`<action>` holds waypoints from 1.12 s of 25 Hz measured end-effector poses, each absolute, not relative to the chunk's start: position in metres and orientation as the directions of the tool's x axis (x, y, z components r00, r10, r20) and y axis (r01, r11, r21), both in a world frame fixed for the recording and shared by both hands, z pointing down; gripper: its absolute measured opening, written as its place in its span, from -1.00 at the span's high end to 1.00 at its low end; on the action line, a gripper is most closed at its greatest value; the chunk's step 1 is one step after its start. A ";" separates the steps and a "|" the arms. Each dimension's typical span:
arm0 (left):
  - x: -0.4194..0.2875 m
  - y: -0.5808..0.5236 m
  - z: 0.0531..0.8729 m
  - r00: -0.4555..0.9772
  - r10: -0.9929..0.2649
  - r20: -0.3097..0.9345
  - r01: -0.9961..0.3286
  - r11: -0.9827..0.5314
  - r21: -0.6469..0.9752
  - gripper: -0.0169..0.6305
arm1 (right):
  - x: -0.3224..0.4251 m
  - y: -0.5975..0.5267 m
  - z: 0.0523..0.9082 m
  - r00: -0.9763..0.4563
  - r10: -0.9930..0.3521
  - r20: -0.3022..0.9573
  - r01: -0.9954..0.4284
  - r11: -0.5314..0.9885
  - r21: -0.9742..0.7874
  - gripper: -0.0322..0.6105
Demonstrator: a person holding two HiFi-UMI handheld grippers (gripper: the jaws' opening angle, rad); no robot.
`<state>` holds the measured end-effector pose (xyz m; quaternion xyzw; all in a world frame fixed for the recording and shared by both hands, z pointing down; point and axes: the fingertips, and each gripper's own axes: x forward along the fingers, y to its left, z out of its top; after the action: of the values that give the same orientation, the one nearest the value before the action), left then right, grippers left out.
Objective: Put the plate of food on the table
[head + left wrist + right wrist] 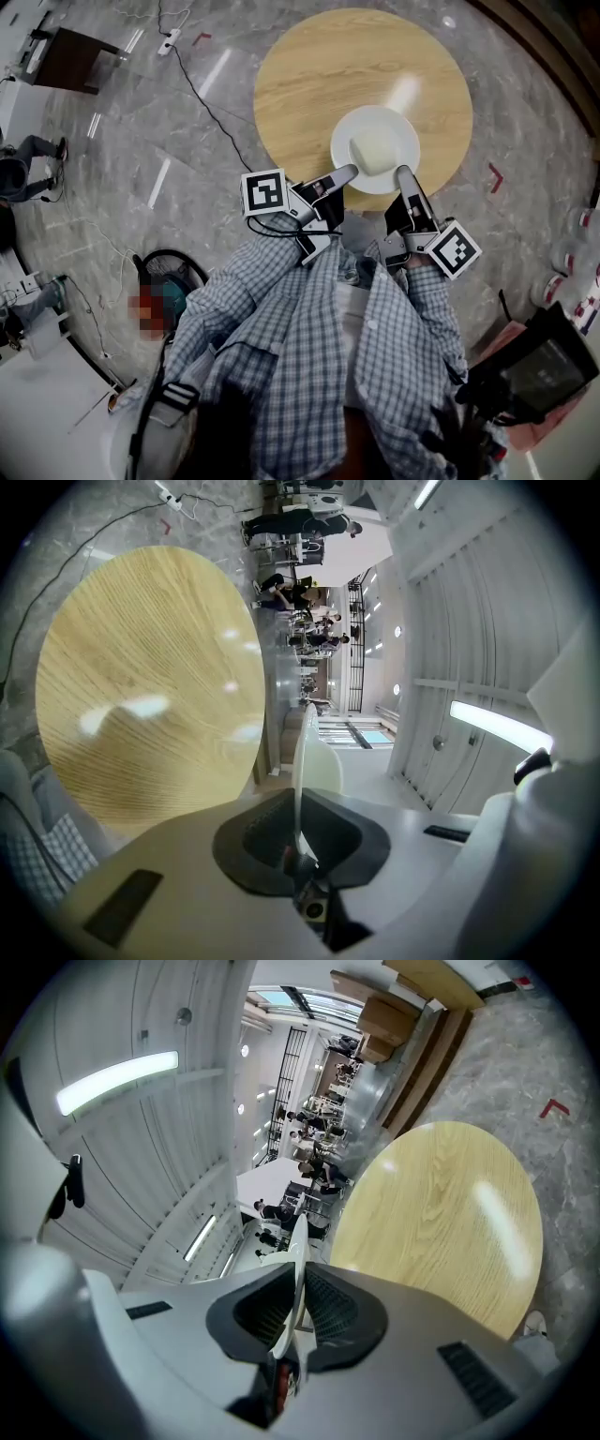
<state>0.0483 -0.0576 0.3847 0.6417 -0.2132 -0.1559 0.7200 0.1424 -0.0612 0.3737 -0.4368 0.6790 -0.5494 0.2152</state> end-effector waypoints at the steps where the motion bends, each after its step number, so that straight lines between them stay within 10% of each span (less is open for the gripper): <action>1: 0.048 -0.057 0.384 0.860 -0.499 0.107 -0.049 0.129 0.990 0.89 | 0.143 -0.061 0.373 -0.527 -0.829 0.186 -0.358 0.018 -0.933 0.79; 28: 0.051 -0.059 0.393 0.889 -0.424 0.173 -0.126 0.137 0.982 0.89 | 0.150 -0.058 0.379 -0.461 -0.860 0.220 -0.360 -0.046 -0.932 0.79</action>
<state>0.0514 -0.0593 0.3926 0.6487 -0.2121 -0.1029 0.7237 0.1495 -0.0576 0.3786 -0.4673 0.6524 -0.5520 0.2265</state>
